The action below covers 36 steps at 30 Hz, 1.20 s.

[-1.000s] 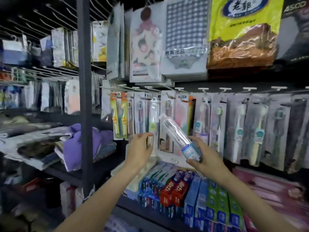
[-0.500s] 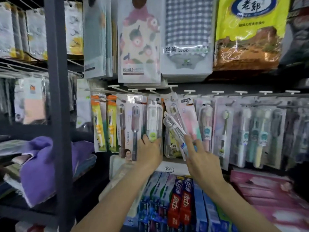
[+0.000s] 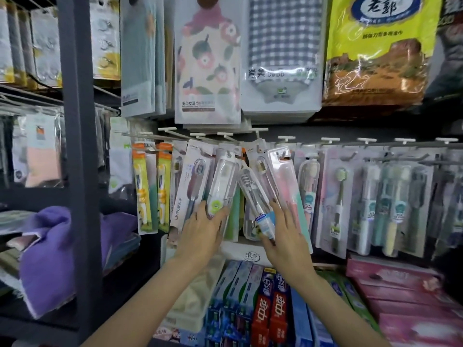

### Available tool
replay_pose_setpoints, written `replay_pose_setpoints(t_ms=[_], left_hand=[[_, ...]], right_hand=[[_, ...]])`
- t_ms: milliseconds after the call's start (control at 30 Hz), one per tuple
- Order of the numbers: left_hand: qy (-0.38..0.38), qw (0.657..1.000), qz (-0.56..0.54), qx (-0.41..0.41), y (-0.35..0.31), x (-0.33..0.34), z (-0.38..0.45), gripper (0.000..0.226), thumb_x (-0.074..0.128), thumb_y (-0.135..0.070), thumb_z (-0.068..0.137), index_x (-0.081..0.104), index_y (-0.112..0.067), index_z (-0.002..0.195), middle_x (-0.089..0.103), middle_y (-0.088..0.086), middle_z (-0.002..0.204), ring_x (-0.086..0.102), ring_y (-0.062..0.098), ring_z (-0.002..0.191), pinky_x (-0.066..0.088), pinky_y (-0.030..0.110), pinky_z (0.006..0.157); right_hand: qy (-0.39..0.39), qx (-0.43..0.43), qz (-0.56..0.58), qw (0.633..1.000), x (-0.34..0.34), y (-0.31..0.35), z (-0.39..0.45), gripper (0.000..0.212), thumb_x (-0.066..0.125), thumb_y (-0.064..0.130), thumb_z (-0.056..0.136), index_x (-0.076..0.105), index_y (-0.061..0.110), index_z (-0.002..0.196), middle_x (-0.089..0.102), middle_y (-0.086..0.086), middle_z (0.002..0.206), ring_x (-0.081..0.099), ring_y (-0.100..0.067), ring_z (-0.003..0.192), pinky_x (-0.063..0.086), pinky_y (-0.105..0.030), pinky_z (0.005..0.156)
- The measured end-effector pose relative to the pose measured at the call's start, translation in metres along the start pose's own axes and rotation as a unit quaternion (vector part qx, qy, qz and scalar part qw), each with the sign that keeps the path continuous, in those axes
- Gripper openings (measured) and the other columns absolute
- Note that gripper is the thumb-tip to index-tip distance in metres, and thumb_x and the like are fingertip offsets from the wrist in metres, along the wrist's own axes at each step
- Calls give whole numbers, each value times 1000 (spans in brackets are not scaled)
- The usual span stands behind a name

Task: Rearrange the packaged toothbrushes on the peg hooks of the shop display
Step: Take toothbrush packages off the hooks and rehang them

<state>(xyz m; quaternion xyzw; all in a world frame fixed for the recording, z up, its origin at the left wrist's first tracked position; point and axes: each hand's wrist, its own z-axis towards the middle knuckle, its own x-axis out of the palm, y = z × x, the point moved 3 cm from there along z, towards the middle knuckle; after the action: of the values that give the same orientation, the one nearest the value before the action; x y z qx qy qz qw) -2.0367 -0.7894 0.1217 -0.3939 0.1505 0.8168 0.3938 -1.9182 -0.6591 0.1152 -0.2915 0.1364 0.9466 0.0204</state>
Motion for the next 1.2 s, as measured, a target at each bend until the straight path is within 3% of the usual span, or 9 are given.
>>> replay_pose_setpoints(t_ms=[67, 133, 300, 500, 633, 733, 867, 1033, 1200], left_hand=[[-11, 999, -38, 19, 1, -5, -6, 64, 48, -14, 92, 19, -35, 145, 23, 15, 140, 49, 22, 103, 44, 30, 85], [-23, 996, -74, 34, 3, -9, -12, 63, 48, -15, 92, 20, -35, 145, 21, 15, 143, 50, 22, 102, 45, 32, 85], [-20, 990, -133, 35, 10, -18, -18, 57, 50, -15, 90, 31, -31, 142, 24, 11, 142, 53, 23, 92, 44, 34, 90], [-34, 988, -142, 52, 23, -28, -20, 52, 50, -15, 87, 40, -28, 136, 32, 10, 131, 50, 24, 94, 43, 37, 90], [-44, 987, -134, 80, 26, -33, -21, 50, 50, -15, 87, 43, -26, 135, 35, 8, 124, 39, 13, 89, 36, 27, 80], [-26, 986, -136, 93, 28, -36, -21, 52, 51, -11, 88, 41, -27, 136, 36, 6, 127, 42, 8, 75, 30, 19, 69], [-20, 982, -155, 110, 34, -46, -24, 48, 50, -6, 89, 43, -24, 133, 39, 5, 126, 42, 0, 63, 33, 9, 63], [-44, 984, -132, 111, 49, -62, -25, 40, 34, -29, 84, 42, -37, 122, 44, 12, 123, 52, 24, 95, 40, 36, 82], [-40, 995, -51, 80, 63, -73, -19, 46, 29, -25, 79, 37, -43, 120, 43, 3, 132, 41, 24, 120, 22, 35, 87]], right_hand=[[-2, 2, -28, 1000, 1, 0, -7, 72, 75, 8, 72, 39, 9, 134, 54, -12, 120, 62, -28, 67, 23, -12, 36], [-14, -1, -34, 999, 2, -2, -10, 74, 75, 8, 72, 35, 10, 134, 55, -13, 115, 51, -21, 48, 17, -13, 35], [12, 25, 48, 998, -7, -3, -9, 66, 57, 20, 89, 22, 21, 144, 35, -2, 138, 58, -25, 80, 43, -31, 56], [-19, -22, -105, 994, -13, -2, -23, 81, 82, 2, 59, 42, 7, 129, 58, -10, 102, 44, -14, 38, 26, -19, 28], [-2, -10, -10, 1000, -14, 4, -18, 70, 70, 10, 78, 32, 16, 136, 51, -8, 111, 49, -18, 51, 24, -15, 34], [3, -15, 42, 999, -15, 8, -3, 63, 58, 19, 89, 24, 20, 143, 39, -2, 124, 55, -22, 72, 41, -28, 51], [33, -9, 69, 997, -15, 3, 9, 69, 57, 19, 90, 17, 24, 145, 38, -1, 126, 57, -23, 76, 46, -37, 58], [62, -40, 14, 997, -22, -8, 20, 71, 56, 21, 91, 12, 24, 147, 38, -1, 128, 57, -23, 75, 41, -32, 54], [84, -82, -3, 993, -43, -16, 34, 72, 58, 21, 89, 15, 25, 147, 39, 0, 130, 58, -16, 73, 49, -31, 56]])
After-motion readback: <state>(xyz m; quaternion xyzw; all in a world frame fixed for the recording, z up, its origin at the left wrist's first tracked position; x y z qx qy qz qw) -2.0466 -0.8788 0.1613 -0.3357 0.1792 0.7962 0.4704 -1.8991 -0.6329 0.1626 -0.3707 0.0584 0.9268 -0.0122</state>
